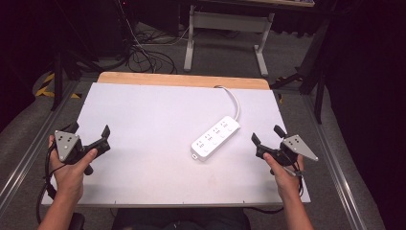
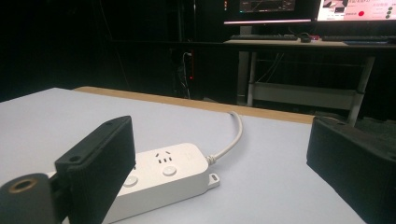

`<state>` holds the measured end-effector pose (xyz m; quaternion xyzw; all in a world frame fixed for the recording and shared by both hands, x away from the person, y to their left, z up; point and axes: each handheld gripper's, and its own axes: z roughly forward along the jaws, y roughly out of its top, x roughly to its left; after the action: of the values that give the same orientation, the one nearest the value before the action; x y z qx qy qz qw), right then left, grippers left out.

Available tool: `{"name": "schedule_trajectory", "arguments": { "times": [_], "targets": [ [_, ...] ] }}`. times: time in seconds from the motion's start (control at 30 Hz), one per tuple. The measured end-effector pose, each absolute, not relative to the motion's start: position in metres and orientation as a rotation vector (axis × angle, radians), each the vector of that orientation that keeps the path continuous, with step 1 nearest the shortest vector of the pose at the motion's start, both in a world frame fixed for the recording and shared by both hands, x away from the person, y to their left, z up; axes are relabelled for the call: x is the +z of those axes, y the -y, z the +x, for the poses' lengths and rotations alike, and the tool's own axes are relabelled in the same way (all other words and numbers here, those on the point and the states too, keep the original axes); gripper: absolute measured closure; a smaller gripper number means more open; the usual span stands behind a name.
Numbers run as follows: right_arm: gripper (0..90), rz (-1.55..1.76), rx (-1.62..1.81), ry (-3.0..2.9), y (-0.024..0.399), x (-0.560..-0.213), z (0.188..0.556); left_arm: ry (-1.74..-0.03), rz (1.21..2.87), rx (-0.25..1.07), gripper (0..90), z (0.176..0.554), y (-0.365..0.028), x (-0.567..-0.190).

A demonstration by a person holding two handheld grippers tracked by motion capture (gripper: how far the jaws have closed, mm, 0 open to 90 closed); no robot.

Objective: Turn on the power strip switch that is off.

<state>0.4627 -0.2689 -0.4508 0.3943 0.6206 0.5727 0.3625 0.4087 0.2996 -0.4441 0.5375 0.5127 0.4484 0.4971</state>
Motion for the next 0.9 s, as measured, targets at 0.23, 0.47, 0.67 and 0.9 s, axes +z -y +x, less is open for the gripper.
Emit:
{"name": "schedule_trajectory", "arguments": {
  "times": [0.23,0.47,0.67,0.9],
  "targets": [
    [12.5,1.021,1.476,-1.580,0.2712,-0.4499,0.4621,-1.242,1.303,1.086,4.7,0.4089,-0.2994,-0.4443],
    [26.8,1.008,1.479,-1.564,0.2740,-0.4480,0.4610,-1.242,1.305,1.086,4.9,0.4093,-0.2998,-0.4444],
    [38.2,1.000,1.487,-1.557,0.2761,-0.4459,0.4598,-1.239,1.307,1.086,5.0,0.4098,-0.2996,-0.4445],
    [53.8,0.966,1.489,-1.571,0.2768,-0.4451,0.4583,-1.240,1.305,1.083,5.0,0.4101,-0.2994,-0.4446]
  ]
}}
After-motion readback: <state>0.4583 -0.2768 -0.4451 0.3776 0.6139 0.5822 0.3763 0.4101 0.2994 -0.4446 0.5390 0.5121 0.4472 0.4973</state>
